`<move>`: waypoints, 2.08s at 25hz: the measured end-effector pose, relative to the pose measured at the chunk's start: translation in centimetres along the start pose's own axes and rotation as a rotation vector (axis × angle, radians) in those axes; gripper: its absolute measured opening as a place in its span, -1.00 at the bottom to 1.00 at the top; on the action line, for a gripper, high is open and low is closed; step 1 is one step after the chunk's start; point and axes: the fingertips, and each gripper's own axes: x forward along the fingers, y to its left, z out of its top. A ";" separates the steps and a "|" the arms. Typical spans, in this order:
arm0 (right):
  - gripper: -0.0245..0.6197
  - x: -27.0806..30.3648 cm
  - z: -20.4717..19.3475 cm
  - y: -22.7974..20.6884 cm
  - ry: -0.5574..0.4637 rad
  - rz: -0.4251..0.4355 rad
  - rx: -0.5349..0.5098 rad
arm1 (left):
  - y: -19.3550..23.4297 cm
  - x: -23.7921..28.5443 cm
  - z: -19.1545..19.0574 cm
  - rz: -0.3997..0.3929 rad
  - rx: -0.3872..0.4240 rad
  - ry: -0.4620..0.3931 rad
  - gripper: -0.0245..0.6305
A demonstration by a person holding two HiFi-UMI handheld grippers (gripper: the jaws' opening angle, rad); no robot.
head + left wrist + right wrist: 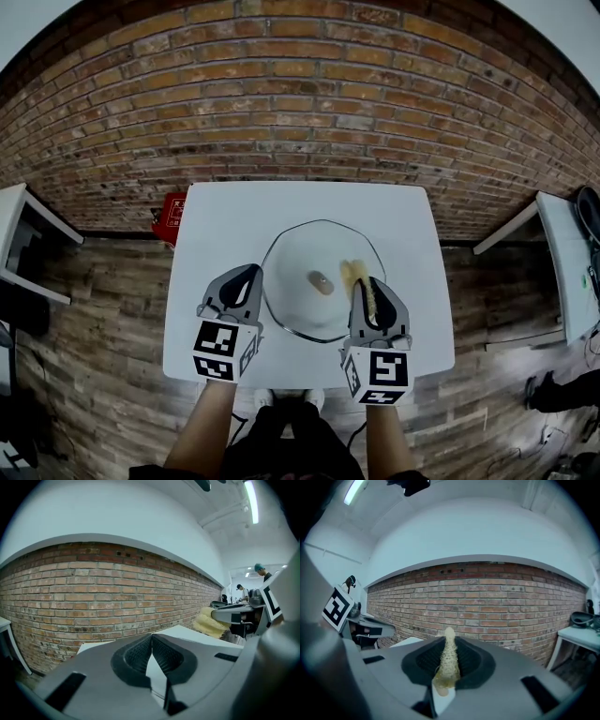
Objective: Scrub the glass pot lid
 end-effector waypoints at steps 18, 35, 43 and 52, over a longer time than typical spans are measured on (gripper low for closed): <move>-0.74 1.0 -8.6 -0.1 0.139 0.027 0.038 | -0.9 1.5 -9.3 0.012 -0.082 0.139 -0.89; -0.74 1.5 -9.8 0.1 0.154 0.032 0.027 | -0.4 2.3 -11.6 0.009 -0.153 0.183 -0.89; -0.74 1.7 -9.9 -0.2 0.160 0.031 0.020 | 0.3 3.1 -12.2 0.021 -0.200 0.200 -0.49; -0.74 2.0 -10.2 -0.2 0.172 0.038 0.006 | 1.0 3.8 -14.1 0.046 -0.271 0.268 -0.25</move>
